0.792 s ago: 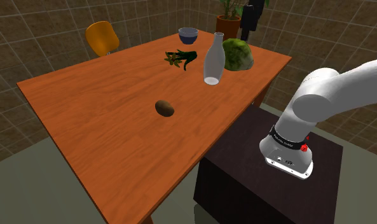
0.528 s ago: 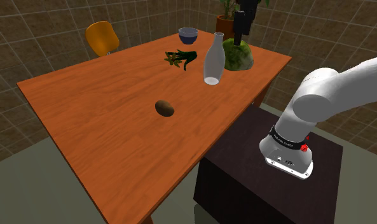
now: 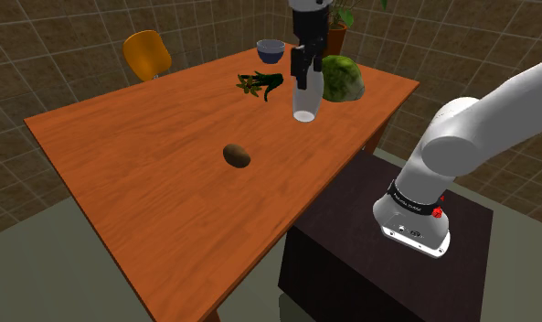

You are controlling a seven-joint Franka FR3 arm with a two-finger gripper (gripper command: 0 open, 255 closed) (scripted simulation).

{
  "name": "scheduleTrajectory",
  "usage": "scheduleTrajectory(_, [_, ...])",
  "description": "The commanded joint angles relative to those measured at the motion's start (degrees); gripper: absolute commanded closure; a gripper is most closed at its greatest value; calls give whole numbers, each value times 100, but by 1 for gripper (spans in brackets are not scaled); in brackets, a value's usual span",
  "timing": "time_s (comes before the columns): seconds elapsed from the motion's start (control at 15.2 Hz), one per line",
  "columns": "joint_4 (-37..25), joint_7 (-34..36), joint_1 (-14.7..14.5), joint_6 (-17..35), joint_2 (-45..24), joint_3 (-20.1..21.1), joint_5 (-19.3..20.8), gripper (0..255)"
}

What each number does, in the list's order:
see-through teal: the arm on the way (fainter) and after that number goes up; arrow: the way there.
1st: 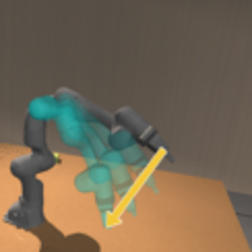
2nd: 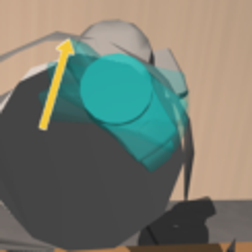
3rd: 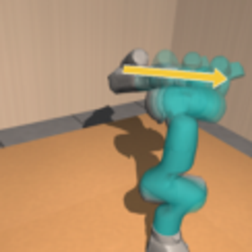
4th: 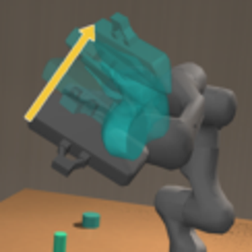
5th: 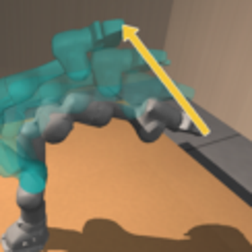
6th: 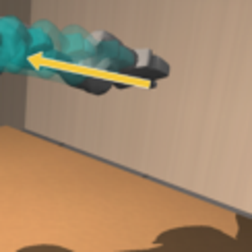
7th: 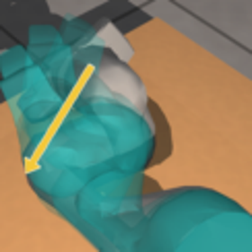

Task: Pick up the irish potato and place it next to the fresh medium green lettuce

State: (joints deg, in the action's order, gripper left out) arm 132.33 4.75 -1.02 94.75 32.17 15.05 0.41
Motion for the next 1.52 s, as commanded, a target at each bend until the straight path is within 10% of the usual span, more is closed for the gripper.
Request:
scheduleTrajectory(0.0, [-19, 251, -44, 204, -293, 230, -30, 0])
scheduleTrajectory(0.79, [-1219, 1848, -161, 977, -2960, 1350, 690, 0])
scheduleTrajectory(1.45, [-2348, 2841, -632, 1083, -4873, 1504, 1610, 0])
